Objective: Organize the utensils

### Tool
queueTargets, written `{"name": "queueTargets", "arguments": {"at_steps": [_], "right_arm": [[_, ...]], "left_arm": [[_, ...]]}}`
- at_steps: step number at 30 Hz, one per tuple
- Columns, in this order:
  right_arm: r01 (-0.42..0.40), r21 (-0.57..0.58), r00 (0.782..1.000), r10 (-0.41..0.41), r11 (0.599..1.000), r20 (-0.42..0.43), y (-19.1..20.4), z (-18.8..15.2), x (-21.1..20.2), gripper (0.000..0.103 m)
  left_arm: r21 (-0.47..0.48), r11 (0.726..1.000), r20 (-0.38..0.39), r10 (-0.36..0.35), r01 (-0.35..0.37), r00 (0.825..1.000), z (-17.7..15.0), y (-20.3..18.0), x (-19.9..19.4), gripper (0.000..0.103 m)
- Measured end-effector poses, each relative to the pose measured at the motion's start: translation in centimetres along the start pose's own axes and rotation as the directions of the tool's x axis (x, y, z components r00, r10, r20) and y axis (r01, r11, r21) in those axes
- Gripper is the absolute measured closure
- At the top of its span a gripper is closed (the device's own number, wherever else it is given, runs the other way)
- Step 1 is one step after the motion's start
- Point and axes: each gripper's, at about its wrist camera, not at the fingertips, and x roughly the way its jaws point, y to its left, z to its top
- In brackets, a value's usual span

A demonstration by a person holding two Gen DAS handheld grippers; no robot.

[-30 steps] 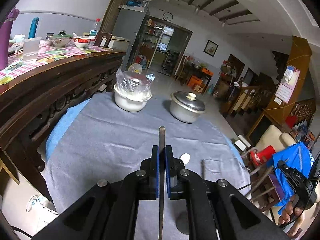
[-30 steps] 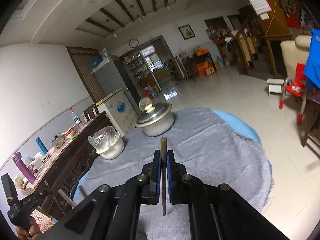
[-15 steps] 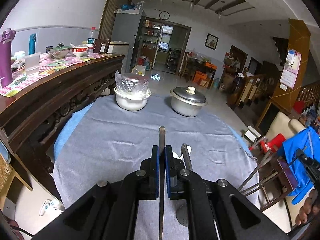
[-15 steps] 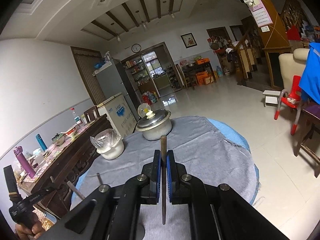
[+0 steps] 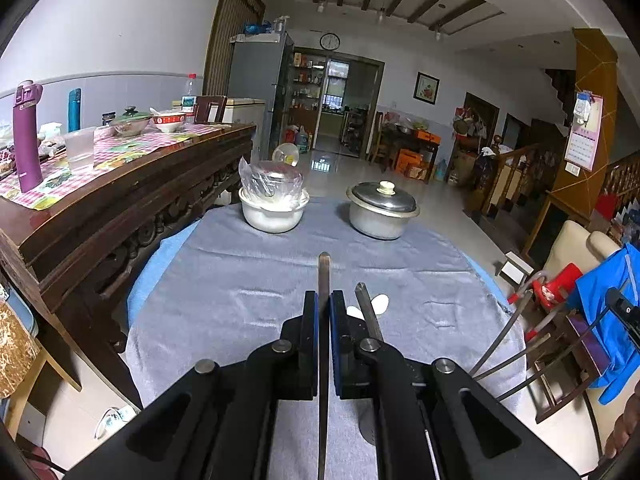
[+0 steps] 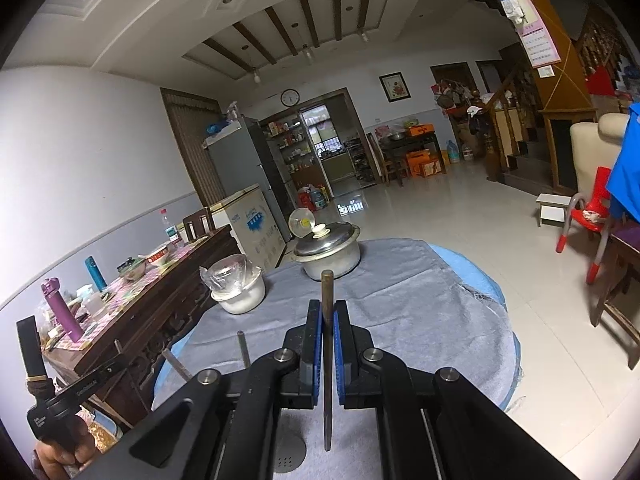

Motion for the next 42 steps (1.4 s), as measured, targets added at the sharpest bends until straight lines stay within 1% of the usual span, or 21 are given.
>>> {"name": "queueTargets", "arguments": {"at_steps": [16, 23, 29, 36, 42], "right_arm": [[-0.025, 0.018, 1.0, 0.025, 1.0, 0.012, 0.1, 0.4, -1.9, 0.097], [-0.081, -0.021, 0.996, 0.082, 0.996, 0.028, 1.8, 1.1, -3.2, 0.097], [-0.132, -0.056, 0.99, 0.134, 0.99, 0.034, 3.6, 1.3, -3.8, 0.097], [-0.178, -0.061, 0.983, 0.18, 0.982, 0.024, 5.1, 1.0, -3.3, 0.097], [-0.215, -0.059, 0.976, 0.216, 0.975, 0.012, 6.5, 0.8, -2.6, 0.097]], "left_arm": [[0.003, 0.999, 0.028, -0.033, 0.033, 0.999, 0.3, -0.7, -1.8, 0.098], [-0.014, 0.999, 0.057, -0.036, 0.037, 0.998, 1.0, -0.4, -2.6, 0.098], [-0.004, 1.0, 0.066, -0.029, 0.029, 0.997, 1.1, -0.9, -2.7, 0.098], [0.011, 1.0, 0.057, -0.024, 0.023, 0.998, 0.9, -1.4, -2.5, 0.098], [0.026, 1.0, 0.064, -0.013, 0.011, 0.998, 0.8, -1.8, -2.6, 0.098]]}}
